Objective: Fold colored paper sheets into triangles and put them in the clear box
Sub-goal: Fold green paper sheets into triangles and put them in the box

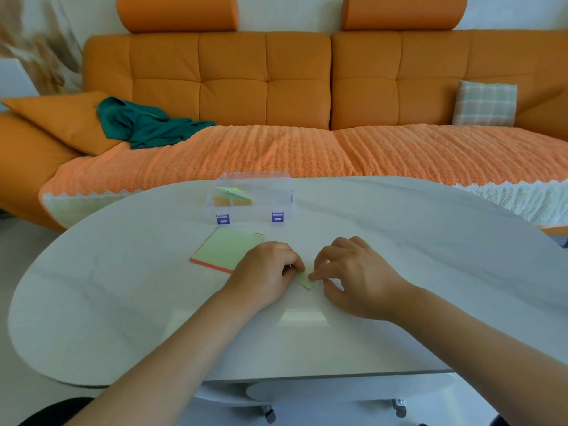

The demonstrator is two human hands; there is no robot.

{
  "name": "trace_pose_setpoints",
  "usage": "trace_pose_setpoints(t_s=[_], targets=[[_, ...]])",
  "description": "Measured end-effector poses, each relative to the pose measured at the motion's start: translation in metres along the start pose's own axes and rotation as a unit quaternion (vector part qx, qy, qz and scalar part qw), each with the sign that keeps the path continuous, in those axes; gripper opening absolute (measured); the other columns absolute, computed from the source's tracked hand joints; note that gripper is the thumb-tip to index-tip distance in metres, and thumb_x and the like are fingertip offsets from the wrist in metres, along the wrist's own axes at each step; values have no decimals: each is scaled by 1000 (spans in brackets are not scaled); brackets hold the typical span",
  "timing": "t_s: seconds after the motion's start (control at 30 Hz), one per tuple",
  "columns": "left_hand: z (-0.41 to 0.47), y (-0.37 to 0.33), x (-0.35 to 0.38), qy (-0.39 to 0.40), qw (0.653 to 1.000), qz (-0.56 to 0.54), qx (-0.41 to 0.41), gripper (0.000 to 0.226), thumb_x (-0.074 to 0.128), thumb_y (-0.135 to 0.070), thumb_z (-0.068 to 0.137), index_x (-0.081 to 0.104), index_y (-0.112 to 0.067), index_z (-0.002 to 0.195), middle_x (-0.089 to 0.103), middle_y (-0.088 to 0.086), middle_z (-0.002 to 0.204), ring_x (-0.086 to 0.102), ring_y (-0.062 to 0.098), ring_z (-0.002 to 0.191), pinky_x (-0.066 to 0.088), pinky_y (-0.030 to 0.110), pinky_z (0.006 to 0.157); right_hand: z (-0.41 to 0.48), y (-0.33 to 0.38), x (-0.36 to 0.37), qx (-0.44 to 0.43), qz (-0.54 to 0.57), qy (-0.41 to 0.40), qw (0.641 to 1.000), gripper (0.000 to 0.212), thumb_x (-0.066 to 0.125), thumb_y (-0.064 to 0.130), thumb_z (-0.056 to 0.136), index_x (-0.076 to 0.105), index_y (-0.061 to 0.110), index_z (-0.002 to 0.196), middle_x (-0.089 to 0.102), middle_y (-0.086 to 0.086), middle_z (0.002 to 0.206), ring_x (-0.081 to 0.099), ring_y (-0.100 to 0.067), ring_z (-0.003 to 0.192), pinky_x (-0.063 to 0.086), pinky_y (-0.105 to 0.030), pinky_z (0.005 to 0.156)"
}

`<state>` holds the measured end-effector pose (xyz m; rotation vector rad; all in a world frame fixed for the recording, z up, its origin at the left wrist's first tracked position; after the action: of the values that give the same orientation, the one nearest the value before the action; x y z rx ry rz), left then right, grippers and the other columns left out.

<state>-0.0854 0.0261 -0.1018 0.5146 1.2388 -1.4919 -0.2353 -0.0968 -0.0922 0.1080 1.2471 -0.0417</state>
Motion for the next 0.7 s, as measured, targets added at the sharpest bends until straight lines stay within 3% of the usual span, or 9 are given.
trace_pose_setpoints(t_s=[0.13,0.33,0.47,0.7], targets=[[-7,-8,0,26,998,39,29,29,52,-18,84,78,-23,95,69,-7,93,58,16,92,52,34,74,-4,4,2,31,22,7,999,42,50,18,76,78,36,101,66,13,101,56,-19,86,44,-34,74],[-22,-17,6,5,999,-11,42,24,55,-18,85,78,-16,92,69,-9,91,57,9,88,51,28,78,-9,6,3,44,29,15,998,50,44,16,79,75,36,112,63,11,107,53,-20,93,43,-36,81],[-27,-22,2,46,997,31,61,22,49,-27,85,68,-16,92,58,-7,90,51,13,88,47,33,76,-16,2,6,52,29,-8,998,51,37,20,79,74,39,110,66,14,109,57,-18,92,43,-35,79],[-28,-27,-2,86,992,61,65,40,51,-43,86,65,-29,121,45,-12,94,44,8,93,42,25,80,-22,-2,4,62,7,-12,998,53,32,27,83,74,45,110,67,17,120,57,-15,104,40,-33,84]])
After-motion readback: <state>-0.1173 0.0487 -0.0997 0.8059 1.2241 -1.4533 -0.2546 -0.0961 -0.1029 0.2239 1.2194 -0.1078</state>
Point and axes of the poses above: each hand's wrist, its own z-axis towards the middle knuckle, its own x-axis out of the palm, y = z × x, the point moved 2 cm from there along z, towards the middle knuckle
